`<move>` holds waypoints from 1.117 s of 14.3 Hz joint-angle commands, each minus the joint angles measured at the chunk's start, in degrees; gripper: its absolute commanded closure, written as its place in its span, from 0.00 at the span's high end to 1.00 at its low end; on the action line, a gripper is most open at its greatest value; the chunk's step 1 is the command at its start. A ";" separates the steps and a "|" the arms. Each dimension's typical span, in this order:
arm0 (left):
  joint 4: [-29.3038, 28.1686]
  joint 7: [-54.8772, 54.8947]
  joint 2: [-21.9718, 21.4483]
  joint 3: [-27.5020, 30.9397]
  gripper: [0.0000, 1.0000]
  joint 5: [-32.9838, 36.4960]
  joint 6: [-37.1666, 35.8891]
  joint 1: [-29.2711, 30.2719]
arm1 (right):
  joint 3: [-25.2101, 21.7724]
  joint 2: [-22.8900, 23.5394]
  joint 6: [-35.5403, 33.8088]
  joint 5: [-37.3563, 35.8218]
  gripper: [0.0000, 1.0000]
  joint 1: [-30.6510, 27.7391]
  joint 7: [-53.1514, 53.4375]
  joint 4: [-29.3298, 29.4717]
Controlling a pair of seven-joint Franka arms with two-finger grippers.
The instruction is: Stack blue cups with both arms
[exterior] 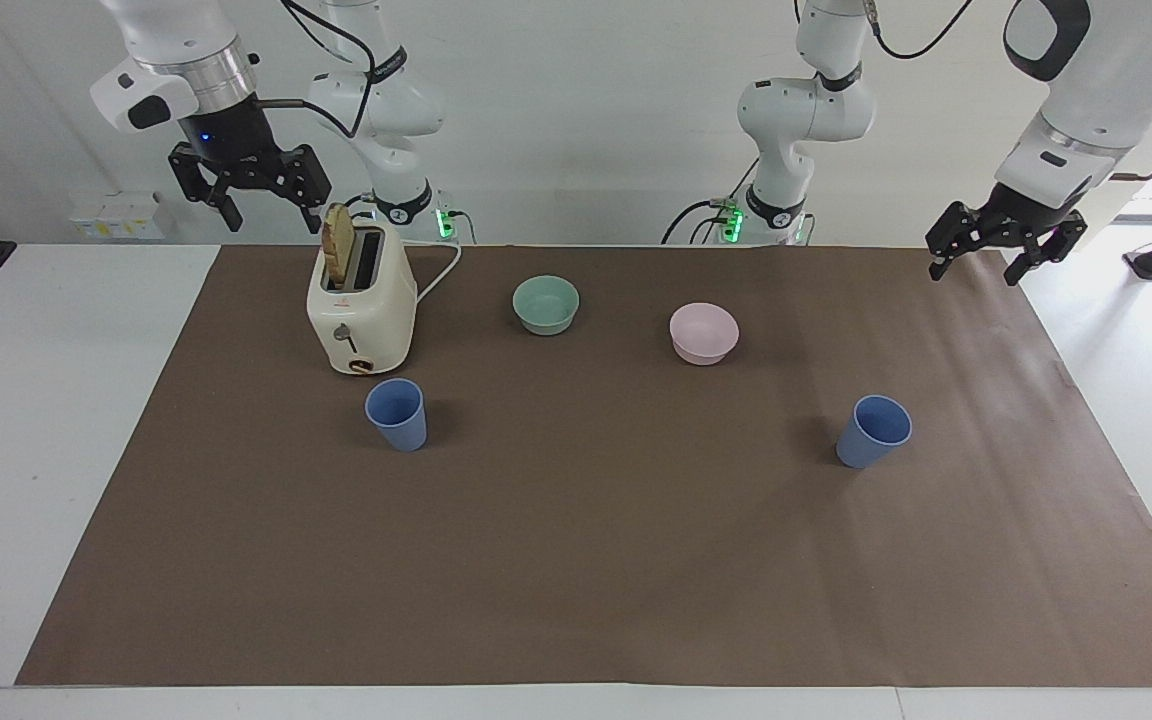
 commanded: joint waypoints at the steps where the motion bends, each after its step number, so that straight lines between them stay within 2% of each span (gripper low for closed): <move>1: -5.27 0.88 -0.96 -0.34 1.00 -0.48 5.52 1.64 | 0.38 -0.38 0.00 1.12 1.00 -0.82 0.09 -0.39; 6: -11.07 1.14 -0.09 -0.34 1.00 -0.48 14.83 3.05 | 0.38 -0.38 0.00 1.03 1.00 -0.82 0.09 -0.39; 9: -13.01 1.75 3.86 -0.43 1.00 -0.48 22.21 2.96 | 0.38 -0.38 0.00 1.12 1.00 -0.82 0.09 -0.39; 14: -13.01 2.02 11.07 -0.52 1.00 -1.27 29.87 2.08 | 0.38 -0.38 0.00 1.03 1.00 -0.82 0.09 -0.39; 16: -13.36 2.02 11.78 -0.60 1.00 -2.41 30.76 2.17 | 0.38 -0.38 0.00 1.03 1.00 -0.82 0.09 -0.39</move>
